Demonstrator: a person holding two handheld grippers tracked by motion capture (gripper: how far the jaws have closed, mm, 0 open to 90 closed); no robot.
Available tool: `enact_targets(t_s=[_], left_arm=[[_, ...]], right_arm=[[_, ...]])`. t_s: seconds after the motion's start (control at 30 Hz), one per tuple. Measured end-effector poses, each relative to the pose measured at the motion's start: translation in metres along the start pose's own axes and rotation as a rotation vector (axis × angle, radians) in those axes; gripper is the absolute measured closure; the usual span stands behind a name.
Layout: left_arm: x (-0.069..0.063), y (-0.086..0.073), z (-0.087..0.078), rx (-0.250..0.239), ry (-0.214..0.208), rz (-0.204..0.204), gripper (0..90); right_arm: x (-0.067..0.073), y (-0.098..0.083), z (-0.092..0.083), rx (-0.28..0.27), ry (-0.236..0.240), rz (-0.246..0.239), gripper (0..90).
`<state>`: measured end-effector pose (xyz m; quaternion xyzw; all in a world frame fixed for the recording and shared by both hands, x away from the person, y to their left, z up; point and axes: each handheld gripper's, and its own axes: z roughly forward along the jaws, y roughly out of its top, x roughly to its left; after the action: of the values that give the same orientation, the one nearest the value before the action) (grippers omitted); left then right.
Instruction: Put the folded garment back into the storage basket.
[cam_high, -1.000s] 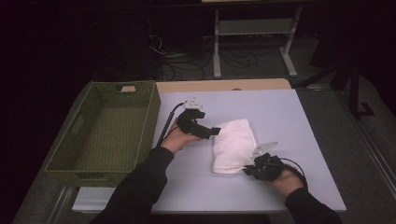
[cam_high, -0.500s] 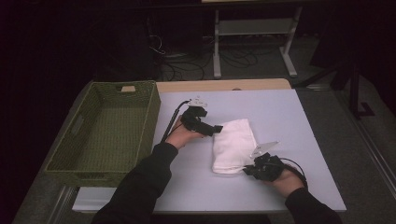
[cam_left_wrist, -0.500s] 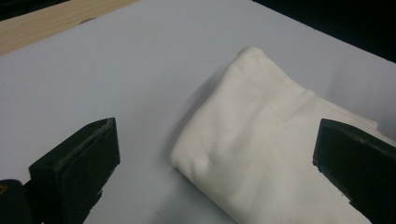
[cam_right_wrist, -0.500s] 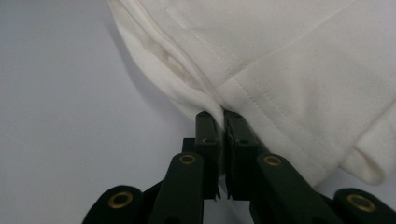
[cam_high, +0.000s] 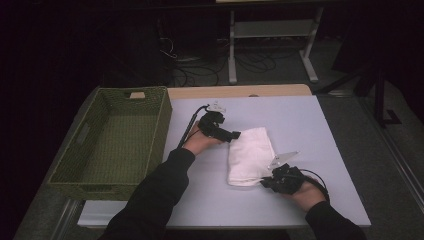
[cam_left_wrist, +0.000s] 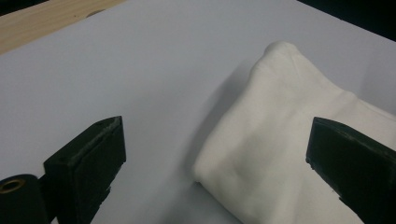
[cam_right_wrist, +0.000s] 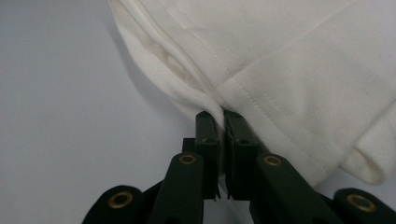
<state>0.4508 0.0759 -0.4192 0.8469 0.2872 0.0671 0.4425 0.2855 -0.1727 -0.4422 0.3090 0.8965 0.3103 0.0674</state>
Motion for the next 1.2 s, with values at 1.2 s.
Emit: enact_targets(t_s=[1.2], left_arm=[[0.008, -0.017, 0.028, 0.121, -0.016, -0.044, 40.1]], right_arm=[[0.000, 0.000, 0.000, 0.002, 0.004, 0.002, 83.9]])
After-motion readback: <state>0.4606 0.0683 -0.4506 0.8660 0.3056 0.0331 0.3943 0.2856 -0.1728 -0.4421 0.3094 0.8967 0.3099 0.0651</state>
